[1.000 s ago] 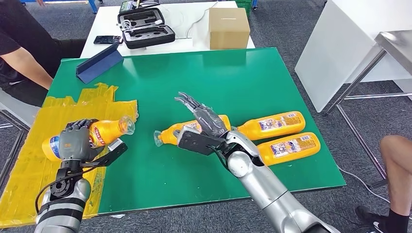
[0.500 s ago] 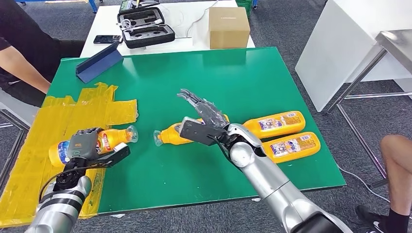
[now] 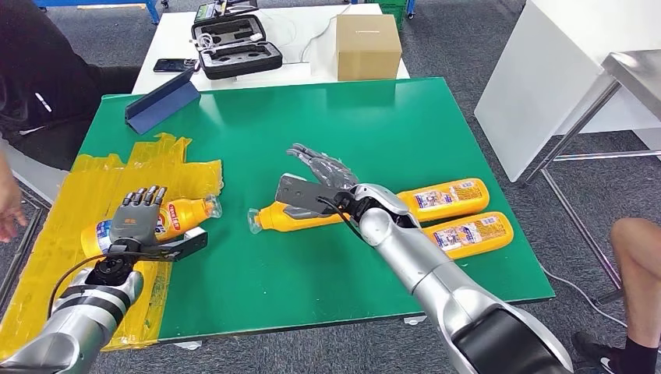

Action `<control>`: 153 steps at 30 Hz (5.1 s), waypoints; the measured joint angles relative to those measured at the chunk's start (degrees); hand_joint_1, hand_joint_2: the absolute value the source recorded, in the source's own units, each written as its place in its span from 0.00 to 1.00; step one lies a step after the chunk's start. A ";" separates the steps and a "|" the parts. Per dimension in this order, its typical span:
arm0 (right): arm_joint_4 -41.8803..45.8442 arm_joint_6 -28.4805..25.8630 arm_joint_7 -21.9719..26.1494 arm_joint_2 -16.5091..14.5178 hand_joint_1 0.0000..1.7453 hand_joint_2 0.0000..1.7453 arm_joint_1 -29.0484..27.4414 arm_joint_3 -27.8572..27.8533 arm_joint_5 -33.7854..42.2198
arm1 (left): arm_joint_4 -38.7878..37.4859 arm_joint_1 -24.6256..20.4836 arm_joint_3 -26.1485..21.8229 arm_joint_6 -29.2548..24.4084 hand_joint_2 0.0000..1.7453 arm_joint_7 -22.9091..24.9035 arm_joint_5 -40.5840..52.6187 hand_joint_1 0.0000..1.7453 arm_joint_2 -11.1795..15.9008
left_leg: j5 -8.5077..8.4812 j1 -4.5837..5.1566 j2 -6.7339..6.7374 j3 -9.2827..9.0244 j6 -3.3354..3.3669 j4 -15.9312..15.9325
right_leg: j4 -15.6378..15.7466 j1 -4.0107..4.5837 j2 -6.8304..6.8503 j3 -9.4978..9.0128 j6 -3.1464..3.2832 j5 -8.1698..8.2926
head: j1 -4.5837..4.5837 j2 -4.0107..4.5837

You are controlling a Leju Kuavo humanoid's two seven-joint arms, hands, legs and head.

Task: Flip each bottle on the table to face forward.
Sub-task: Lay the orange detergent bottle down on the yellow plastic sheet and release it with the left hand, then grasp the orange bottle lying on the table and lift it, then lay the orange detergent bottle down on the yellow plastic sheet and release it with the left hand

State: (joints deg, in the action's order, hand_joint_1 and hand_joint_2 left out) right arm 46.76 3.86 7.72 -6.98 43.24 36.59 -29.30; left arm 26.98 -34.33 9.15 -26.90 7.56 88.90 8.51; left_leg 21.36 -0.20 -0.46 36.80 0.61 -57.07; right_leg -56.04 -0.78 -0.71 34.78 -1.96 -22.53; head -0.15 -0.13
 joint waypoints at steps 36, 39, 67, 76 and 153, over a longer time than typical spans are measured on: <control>-24.06 -2.19 -7.16 -2.34 0.00 1.00 3.21 -3.31 -12.17 | 27.65 9.73 -18.12 32.15 0.00 -43.86 -65.58 0.00 -9.82 | -0.04 0.02 0.13 0.30 0.04 -0.05 | 0.02 -0.01 0.06 0.40 0.10 0.13 | 0.03 0.00; -25.28 -1.48 -11.11 -2.05 0.00 1.00 3.40 -3.08 -15.54 | 30.17 10.73 -17.35 32.65 0.00 -43.27 -66.55 0.00 -10.40 | -0.04 0.03 0.12 0.31 0.04 -0.05 | 0.03 -0.02 0.06 0.38 0.10 0.14 | 0.04 0.00; -28.56 3.72 -17.40 -1.41 1.00 1.00 4.61 0.15 -21.21 | 32.51 11.34 -15.89 33.29 0.00 -43.00 -69.11 0.00 -11.84 | -0.03 0.01 0.22 0.06 0.03 -0.04 | 0.04 0.01 0.03 0.20 0.09 0.15 | 0.02 0.00; -25.91 -15.57 -5.34 -1.89 1.00 1.00 1.35 -7.36 -16.34 | 34.38 14.74 -16.46 34.13 1.00 -37.84 -74.86 0.00 -12.88 | -0.03 0.02 0.23 0.33 0.03 -0.05 | 0.00 0.00 -0.01 0.40 0.08 0.16 | 0.03 0.00; 1.42 -15.75 7.47 -13.15 1.00 1.00 -18.49 16.15 -13.85 | 57.94 40.37 -9.65 45.03 1.00 -32.46 -102.88 0.27 -17.43 | 0.13 -0.03 0.32 0.82 -0.14 -0.01 | 0.04 0.00 -0.23 1.10 0.15 0.09 | 0.08 0.00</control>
State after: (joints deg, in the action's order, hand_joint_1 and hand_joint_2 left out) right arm 48.18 -11.89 15.19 -20.13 24.75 52.74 -43.15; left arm 84.91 6.04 -0.50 18.13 -24.90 -13.98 -8.92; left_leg 21.49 -0.23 -0.13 37.62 0.47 -57.08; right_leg -56.00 -0.77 -0.93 35.88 -1.81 -22.44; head -0.07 -0.13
